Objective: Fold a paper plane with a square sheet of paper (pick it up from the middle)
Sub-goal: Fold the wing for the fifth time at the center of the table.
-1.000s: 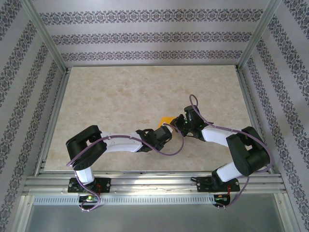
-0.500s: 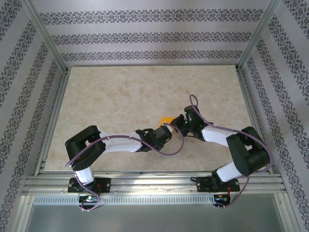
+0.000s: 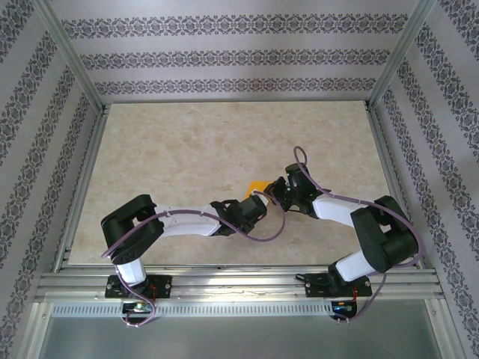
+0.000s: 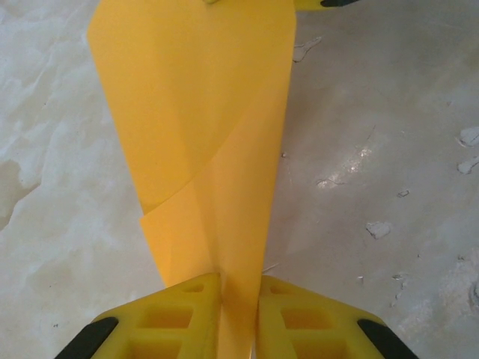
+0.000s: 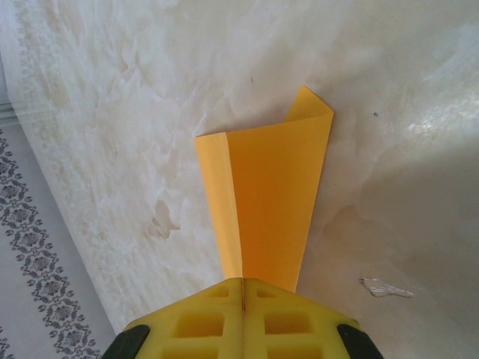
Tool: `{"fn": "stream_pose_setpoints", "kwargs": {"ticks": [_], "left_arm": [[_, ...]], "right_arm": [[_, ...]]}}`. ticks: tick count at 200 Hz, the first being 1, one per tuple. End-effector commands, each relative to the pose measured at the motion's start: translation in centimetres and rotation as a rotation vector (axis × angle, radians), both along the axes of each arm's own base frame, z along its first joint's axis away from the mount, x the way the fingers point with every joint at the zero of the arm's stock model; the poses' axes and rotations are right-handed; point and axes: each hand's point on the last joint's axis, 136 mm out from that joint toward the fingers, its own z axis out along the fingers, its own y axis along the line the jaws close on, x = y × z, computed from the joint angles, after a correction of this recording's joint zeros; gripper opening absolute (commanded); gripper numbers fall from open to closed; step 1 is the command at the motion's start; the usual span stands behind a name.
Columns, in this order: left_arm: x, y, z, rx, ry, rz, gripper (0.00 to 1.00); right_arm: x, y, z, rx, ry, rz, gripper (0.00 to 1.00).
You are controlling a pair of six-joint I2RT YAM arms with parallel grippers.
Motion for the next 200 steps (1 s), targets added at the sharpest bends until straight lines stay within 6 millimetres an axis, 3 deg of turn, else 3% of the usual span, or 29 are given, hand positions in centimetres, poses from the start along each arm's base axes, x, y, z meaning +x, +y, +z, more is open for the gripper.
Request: {"fn": "stream_pose_setpoints", "kwargs": {"ticks": [1, 45, 91, 170, 200], "left_arm": [[0.0, -0.5, 1.1, -0.01, -0.021, 0.002, 0.18], [0.1, -0.3, 1.0, -0.013, -0.019, 0.031, 0.08], [0.2, -0.5, 1.0, -0.028, -0.017, 0.033, 0.0], [0.3, -0.8, 1.4, -0.249, 0.11, 0.088, 0.0], [0.6, -0.8, 1.5, -0.372, 0.184, 0.127, 0.0]], "right_arm": [[-0.6, 0.1, 0.1, -0.007, 0.004, 0.01, 0.0], [-0.7, 0.3, 0.3, -0.01, -0.008, 0.036, 0.0], [-0.8, -0.3, 0.9, -0.04, -0.037, 0.066, 0.17], [-1.4, -6.3, 3.6, -0.159, -0.162, 0.006, 0.39], [-1.7, -7.5, 4.4, -0.153, -0.21, -0.024, 0.44]]}}
